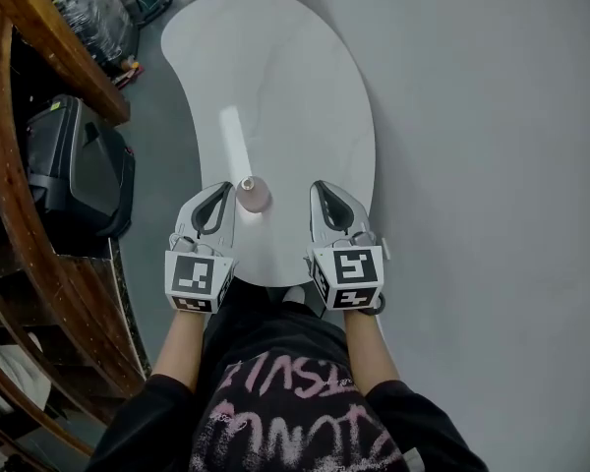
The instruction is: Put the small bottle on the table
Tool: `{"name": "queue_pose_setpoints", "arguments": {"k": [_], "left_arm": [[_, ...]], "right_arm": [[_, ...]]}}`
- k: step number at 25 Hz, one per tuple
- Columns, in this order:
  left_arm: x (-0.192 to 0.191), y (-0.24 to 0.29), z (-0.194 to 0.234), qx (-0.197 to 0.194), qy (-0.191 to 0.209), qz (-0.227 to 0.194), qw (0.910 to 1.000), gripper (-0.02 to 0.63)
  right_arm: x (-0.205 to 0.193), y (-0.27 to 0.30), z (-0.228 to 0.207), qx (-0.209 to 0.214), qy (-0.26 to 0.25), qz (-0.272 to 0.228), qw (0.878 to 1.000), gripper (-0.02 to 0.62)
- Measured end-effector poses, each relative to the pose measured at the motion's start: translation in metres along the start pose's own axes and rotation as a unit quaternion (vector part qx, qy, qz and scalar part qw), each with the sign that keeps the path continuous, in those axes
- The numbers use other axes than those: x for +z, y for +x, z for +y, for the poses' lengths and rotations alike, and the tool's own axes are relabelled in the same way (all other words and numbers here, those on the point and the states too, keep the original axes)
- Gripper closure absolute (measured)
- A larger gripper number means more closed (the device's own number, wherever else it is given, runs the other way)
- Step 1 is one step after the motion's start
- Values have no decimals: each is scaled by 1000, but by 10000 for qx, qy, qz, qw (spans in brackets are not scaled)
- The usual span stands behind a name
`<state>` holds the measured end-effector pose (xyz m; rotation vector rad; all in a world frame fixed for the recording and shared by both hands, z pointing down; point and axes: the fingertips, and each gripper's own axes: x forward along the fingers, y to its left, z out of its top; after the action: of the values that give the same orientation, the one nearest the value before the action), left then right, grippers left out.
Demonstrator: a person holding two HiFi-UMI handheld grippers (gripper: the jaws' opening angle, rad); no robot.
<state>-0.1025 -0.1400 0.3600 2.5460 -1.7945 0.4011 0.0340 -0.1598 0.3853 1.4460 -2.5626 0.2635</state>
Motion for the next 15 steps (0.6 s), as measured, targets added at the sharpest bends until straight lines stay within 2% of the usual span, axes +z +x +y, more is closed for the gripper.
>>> {"name": "queue_pose_setpoints", "arguments": {"k": [15], "left_arm": [[18,-18,-2,80,122,-316,9994,606]], "right_arm": [[24,-14,8,60,-204,-352,9992,581]]}}
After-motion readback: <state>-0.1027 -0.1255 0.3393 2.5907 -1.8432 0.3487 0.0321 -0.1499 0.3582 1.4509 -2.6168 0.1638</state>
